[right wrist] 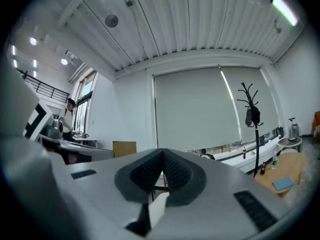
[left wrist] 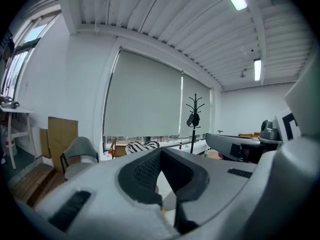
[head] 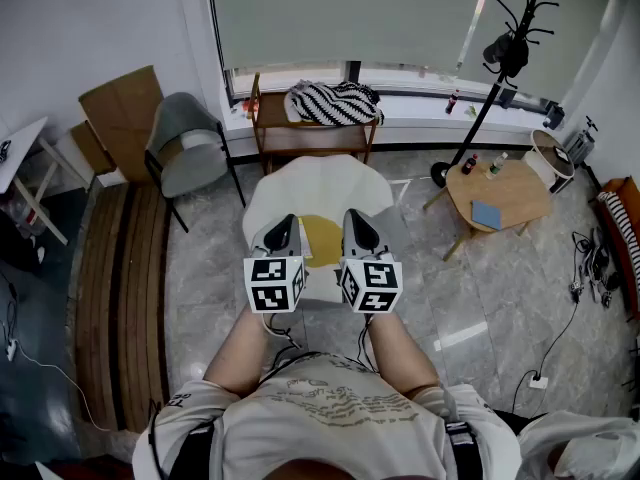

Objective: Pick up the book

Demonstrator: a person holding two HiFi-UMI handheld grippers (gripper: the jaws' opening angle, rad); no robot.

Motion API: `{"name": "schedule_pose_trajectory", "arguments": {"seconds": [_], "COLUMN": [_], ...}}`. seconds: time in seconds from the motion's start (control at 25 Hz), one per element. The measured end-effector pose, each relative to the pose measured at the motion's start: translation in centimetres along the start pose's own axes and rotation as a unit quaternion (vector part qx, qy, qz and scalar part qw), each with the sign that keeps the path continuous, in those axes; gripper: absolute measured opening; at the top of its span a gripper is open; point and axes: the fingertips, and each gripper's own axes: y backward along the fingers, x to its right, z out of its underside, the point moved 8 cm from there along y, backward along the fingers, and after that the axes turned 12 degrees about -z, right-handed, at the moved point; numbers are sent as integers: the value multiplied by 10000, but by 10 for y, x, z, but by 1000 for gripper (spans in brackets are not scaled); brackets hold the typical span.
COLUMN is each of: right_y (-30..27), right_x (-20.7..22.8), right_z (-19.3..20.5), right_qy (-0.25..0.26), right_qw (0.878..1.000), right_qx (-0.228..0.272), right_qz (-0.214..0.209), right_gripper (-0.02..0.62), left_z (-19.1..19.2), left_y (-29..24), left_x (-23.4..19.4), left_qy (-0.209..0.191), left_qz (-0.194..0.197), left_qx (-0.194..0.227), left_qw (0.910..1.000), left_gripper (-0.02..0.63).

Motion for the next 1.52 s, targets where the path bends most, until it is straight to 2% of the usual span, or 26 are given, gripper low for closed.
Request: {"name": "schedule_pose_trajectory", "arguments": {"seconds": [0.44,0.8,1.52], "right_y": [-13,-15,15], "right_x": [2,19,63], "right_z": [4,4,9], "right_qy": [-35,-100,-199], "right_qw": [9999,9998,9985], "right_qx": [119,124,147], "right_qz": [-63,-108,-496], "right_gripper": [26,26,26], "left_z": [3,1,11], "left_y": [-9,-19,-12], "left_x": [-4,9,69], "left_qy": [13,-53,-178], "left_qz": [-64,-83,-352], "left_qx": [-73,-32,-15], "left_qw": [10000,9999,9992], "left_gripper": [12,12,12]}}
